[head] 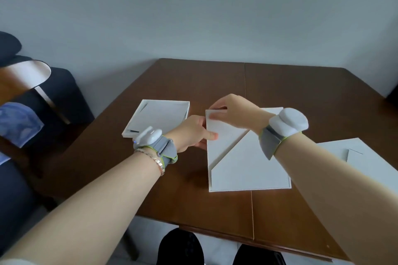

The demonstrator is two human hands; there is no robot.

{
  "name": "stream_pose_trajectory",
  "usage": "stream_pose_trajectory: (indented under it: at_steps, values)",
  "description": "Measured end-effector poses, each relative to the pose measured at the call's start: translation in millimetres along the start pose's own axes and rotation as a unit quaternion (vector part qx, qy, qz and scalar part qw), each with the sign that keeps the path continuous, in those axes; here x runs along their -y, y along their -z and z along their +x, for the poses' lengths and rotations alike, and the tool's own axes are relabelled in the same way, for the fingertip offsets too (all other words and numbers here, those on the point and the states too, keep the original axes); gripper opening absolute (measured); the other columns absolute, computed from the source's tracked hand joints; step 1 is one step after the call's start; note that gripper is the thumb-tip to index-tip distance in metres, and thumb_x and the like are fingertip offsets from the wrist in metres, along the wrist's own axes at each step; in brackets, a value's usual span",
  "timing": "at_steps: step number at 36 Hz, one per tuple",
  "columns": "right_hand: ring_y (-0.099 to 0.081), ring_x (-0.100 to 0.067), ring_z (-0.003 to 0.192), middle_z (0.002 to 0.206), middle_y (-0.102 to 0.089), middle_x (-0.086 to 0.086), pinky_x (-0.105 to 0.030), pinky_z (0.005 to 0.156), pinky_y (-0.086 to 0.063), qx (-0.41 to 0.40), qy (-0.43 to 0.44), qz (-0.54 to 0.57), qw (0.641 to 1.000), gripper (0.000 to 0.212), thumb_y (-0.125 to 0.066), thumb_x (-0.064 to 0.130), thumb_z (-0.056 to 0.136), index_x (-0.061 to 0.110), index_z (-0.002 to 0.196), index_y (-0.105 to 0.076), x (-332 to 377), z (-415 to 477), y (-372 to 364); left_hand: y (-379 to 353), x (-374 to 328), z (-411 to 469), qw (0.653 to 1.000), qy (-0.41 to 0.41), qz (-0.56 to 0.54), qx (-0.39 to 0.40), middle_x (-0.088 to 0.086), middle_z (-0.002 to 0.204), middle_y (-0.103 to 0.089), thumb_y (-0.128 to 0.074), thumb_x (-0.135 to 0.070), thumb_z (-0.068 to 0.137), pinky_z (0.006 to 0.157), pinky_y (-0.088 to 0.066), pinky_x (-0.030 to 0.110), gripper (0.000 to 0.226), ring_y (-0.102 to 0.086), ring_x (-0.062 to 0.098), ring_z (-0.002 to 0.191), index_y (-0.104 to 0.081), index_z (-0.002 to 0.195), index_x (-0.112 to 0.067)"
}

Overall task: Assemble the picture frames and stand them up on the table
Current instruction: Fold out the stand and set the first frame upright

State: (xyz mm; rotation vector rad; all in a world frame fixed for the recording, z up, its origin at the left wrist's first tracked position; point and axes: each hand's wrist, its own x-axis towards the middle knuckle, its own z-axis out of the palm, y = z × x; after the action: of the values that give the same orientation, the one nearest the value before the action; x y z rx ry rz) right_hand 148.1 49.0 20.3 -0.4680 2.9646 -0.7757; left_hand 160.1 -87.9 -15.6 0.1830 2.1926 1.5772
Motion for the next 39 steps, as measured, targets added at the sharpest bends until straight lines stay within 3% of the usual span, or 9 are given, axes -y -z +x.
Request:
stream_pose_trajectory:
  at_steps: [8, 14, 20, 23, 28, 32, 35, 37, 39]
  values:
    - [-0.053, -0.008, 0.067, 0.093, -0.066, 0.000, -0.016, 0.054, -0.038, -0.011, -0.001, 0.023, 1.000, 0.024, -0.059, 0.027, 0.089, 0.013, 0.102, -0.073, 1, 1, 4, 0, -1, 1, 0.999, -0.010, 0.053, -0.005, 0.004, 0.104, -0.067, -0.059, -0.005, 0.087, 0.092, -0.053, 0.043, 0.025, -0.065, 0.026, 0.101, -0.062, 0.110, -0.012]
    - [-0.055, -0.015, 0.080, 0.095, -0.066, -0.003, -0.015, 0.058, -0.039, 0.041, -0.008, 0.002, 0.999, 0.025, -0.059, 0.027, 0.090, 0.011, 0.104, -0.072, 6, 4, 14, 0, -5, -4, 0.997, -0.027, 0.072, 0.012, -0.001, 0.097, -0.067, -0.059, -0.006, 0.087, 0.091, -0.054, 0.040, 0.019, -0.064, 0.024, 0.101, -0.061, 0.103, -0.016]
    - [-0.054, -0.012, 0.091, 0.098, -0.061, 0.005, -0.018, 0.074, -0.038, 0.054, -0.006, 0.031, 0.998, 0.025, -0.056, 0.022, 0.093, 0.014, 0.112, -0.070, 5, 1, 25, 2, -8, -5, 0.993, -0.039, 0.108, 0.012, 0.008, 0.115, -0.067, -0.059, -0.011, 0.088, 0.094, -0.053, 0.043, 0.026, -0.063, 0.026, 0.108, -0.059, 0.114, -0.011]
    - [-0.055, -0.011, 0.083, 0.091, -0.063, 0.006, -0.014, 0.063, -0.040, 0.046, -0.008, 0.035, 0.998, 0.023, -0.059, 0.023, 0.090, 0.015, 0.107, -0.073, 4, 1, 24, 2, -8, -4, 0.992, -0.043, 0.113, 0.019, 0.005, 0.111, -0.067, -0.059, -0.011, 0.088, 0.092, -0.054, 0.040, 0.019, -0.064, 0.025, 0.106, -0.060, 0.107, -0.015]
    - [-0.054, -0.009, 0.073, 0.086, -0.064, 0.006, -0.013, 0.057, -0.038, 0.036, -0.008, 0.035, 0.999, 0.020, -0.062, 0.024, 0.088, 0.017, 0.101, -0.075, 5, 3, 21, 3, -6, -4, 0.994, -0.051, 0.094, 0.025, -0.004, 0.097, -0.067, -0.059, -0.009, 0.088, 0.076, -0.055, 0.023, 0.016, -0.065, 0.013, 0.091, -0.059, 0.096, -0.022]
    - [-0.055, -0.010, 0.072, 0.084, -0.064, 0.007, -0.013, 0.055, -0.038, 0.019, -0.001, 0.044, 0.999, 0.020, -0.062, 0.024, 0.088, 0.017, 0.102, -0.075, 4, 2, 17, 2, -5, -3, 0.996, -0.050, 0.069, 0.002, -0.001, 0.097, -0.068, -0.060, -0.011, 0.087, 0.085, -0.055, 0.033, 0.015, -0.064, 0.019, 0.097, -0.060, 0.095, -0.023]
    - [-0.046, -0.008, 0.055, 0.072, -0.058, 0.011, -0.006, 0.041, -0.033, 0.005, 0.008, 0.068, 0.998, 0.021, -0.061, 0.023, 0.090, 0.014, 0.102, -0.074, 2, -1, 18, 3, -5, -3, 0.999, -0.034, -0.021, -0.022, 0.007, 0.100, -0.067, -0.056, -0.011, 0.091, 0.085, -0.053, 0.035, 0.012, -0.065, 0.023, 0.091, -0.062, 0.099, -0.015]
    - [-0.037, -0.009, 0.049, 0.066, -0.055, 0.004, -0.006, 0.036, -0.029, 0.005, 0.000, 0.055, 0.998, 0.024, -0.059, 0.026, 0.090, 0.009, 0.099, -0.075, -1, -2, 22, 7, -6, 0, 0.999, -0.031, -0.036, -0.021, 0.008, 0.102, -0.067, -0.056, -0.009, 0.091, 0.087, -0.052, 0.035, 0.015, -0.064, 0.024, 0.091, -0.062, 0.103, -0.013]
    - [-0.034, -0.012, 0.050, 0.068, -0.050, -0.004, -0.012, 0.041, -0.029, 0.010, -0.021, 0.030, 0.999, 0.031, -0.057, 0.028, 0.091, 0.004, 0.099, -0.073, -6, -3, 32, 11, -9, 2, 0.999, -0.034, -0.026, -0.019, 0.007, 0.105, -0.066, -0.056, -0.008, 0.091, 0.086, -0.052, 0.033, 0.019, -0.064, 0.022, 0.094, -0.061, 0.108, -0.015]
